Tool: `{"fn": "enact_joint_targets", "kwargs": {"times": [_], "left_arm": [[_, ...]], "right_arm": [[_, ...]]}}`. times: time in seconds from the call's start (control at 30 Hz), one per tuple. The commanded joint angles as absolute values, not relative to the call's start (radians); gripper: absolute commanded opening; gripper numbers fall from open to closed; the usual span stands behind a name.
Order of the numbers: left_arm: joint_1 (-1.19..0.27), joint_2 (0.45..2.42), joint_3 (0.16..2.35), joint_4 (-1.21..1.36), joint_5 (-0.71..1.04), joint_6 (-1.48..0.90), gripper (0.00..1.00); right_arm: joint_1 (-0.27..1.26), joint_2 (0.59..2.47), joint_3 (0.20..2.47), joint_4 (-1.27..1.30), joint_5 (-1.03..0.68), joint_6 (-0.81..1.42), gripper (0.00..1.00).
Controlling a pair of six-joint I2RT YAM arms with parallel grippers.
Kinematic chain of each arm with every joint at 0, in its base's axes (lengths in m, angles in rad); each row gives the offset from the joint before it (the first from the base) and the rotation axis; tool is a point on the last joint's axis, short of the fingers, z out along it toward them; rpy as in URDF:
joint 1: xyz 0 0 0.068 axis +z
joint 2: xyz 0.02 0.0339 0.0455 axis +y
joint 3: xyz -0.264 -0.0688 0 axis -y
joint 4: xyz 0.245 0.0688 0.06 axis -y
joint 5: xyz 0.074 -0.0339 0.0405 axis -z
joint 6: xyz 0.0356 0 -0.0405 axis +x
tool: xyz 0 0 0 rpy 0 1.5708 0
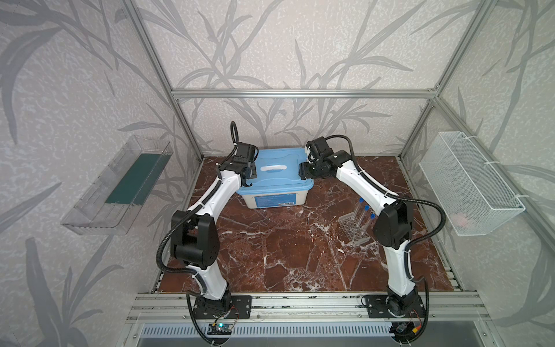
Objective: Organize the chemistry lab equipment
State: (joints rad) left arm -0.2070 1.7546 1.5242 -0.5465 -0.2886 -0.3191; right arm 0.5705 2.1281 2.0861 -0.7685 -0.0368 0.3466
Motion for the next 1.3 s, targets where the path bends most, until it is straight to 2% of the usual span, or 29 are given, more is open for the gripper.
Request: {"fn": "enact_joint_targets", "kwargs": {"times": [0.0,0.17,0.37,0.5,0.67,0.8,0.97,1.17,1.27], "left_arm": [[-0.260,1.754,1.537,-0.606,-0.080,-0.389,0.47],[-0.216,1.741,1.631,-0.660,-0.072,-0.391,0.62],[-0.168,1.710,1.729,-0.759,-0.113,-0.386,0.78],[-0.132,1.630,1.705,-0.761,-0.103,-0.394,0.89],[-0.126,1.448,1.547,-0.715,-0.071,-0.362,0.96],[-0.123,1.313,1.406,-0.698,-0.028,-0.365,0.97],[-0.123,1.183,1.272,-0.720,-0.006,-0.360,0.97],[-0.123,1.047,1.056,-0.635,0.007,-0.430,0.98],[-0.123,0.996,0.966,-0.580,-0.001,-0.456,0.98]], "right_arm": [[0.607,2.145,2.107,-0.782,-0.145,0.322,0.75],[0.585,2.077,2.114,-0.814,-0.084,0.313,0.90],[0.555,1.984,2.109,-0.884,-0.043,0.321,1.00],[0.531,1.887,2.066,-0.908,-0.030,0.322,0.99],[0.462,1.687,1.918,-0.888,-0.068,0.323,0.99],[0.371,1.509,1.750,-0.883,-0.096,0.306,0.99],[0.169,1.286,1.454,-0.845,-0.182,0.304,0.99],[0.010,1.134,1.188,-0.800,-0.160,0.301,0.99],[-0.017,1.105,1.092,-0.764,-0.065,0.305,1.00]]}}
